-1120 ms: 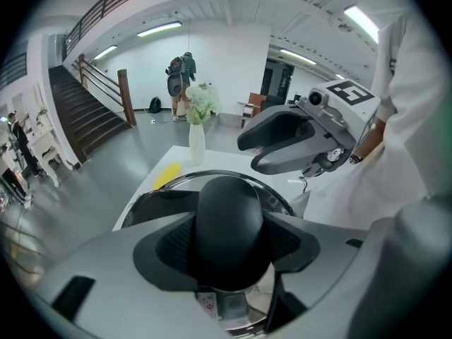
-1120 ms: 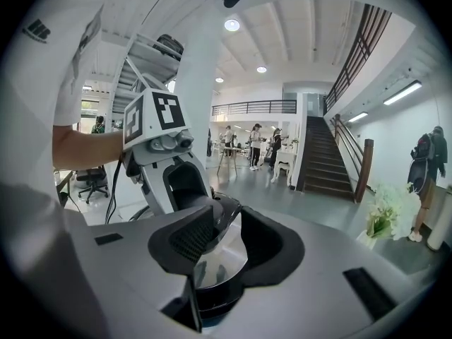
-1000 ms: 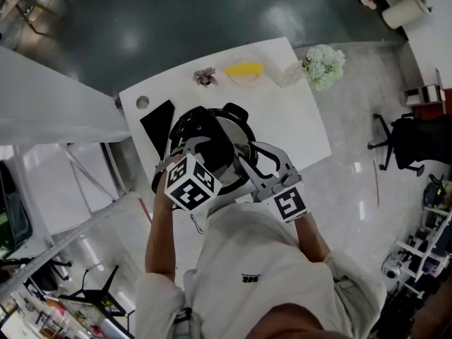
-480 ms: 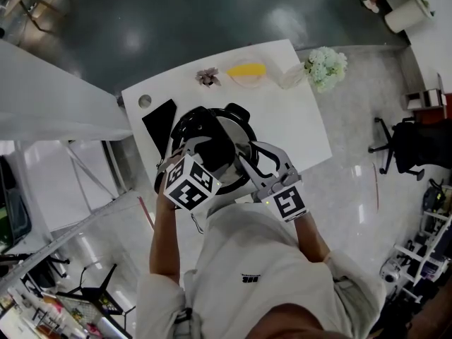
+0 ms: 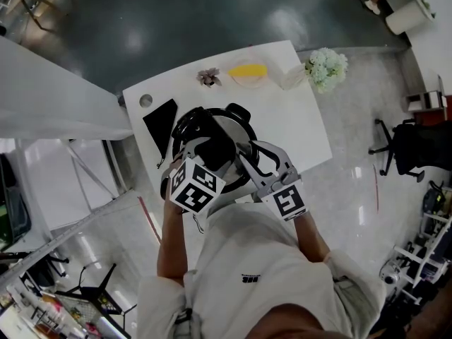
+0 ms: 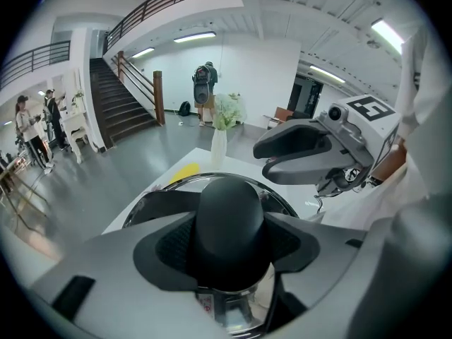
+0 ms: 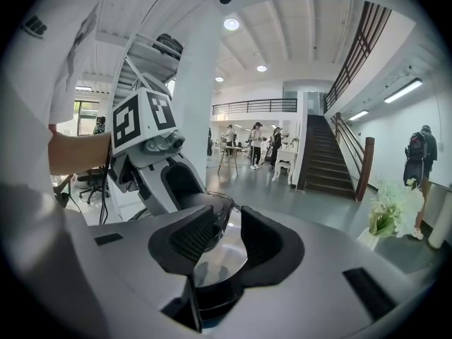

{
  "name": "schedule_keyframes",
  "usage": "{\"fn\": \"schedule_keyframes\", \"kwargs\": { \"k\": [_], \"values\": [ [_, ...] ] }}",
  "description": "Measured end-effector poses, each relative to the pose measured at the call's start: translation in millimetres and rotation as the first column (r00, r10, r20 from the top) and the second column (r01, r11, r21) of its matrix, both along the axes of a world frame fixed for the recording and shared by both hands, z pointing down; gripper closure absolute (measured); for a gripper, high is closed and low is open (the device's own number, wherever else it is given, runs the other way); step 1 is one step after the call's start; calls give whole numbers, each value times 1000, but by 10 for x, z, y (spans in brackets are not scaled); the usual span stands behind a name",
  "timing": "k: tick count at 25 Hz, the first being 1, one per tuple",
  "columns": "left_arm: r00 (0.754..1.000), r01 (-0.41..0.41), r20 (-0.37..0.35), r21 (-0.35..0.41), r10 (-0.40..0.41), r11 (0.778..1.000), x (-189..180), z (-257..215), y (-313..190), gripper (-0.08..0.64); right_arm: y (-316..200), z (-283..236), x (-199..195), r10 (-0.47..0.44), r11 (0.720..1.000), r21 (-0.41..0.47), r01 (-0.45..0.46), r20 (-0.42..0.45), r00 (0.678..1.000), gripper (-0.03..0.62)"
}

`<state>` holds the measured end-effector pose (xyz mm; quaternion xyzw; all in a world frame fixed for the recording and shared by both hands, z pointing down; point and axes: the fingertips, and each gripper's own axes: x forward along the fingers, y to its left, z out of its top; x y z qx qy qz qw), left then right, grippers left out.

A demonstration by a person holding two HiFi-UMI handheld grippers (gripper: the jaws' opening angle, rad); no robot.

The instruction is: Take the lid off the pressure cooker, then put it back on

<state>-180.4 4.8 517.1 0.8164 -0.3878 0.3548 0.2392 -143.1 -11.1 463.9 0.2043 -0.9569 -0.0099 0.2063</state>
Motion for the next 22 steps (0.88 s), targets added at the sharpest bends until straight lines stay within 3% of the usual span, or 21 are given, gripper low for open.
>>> {"fn": "schedule_keyframes", "kwargs": {
  "k": [22],
  "values": [
    [977,214,-10,67,-214,975,-42,-25,-32,270,36,78,50,99,994,-42,-100,-23,995,469]
  ]
}}
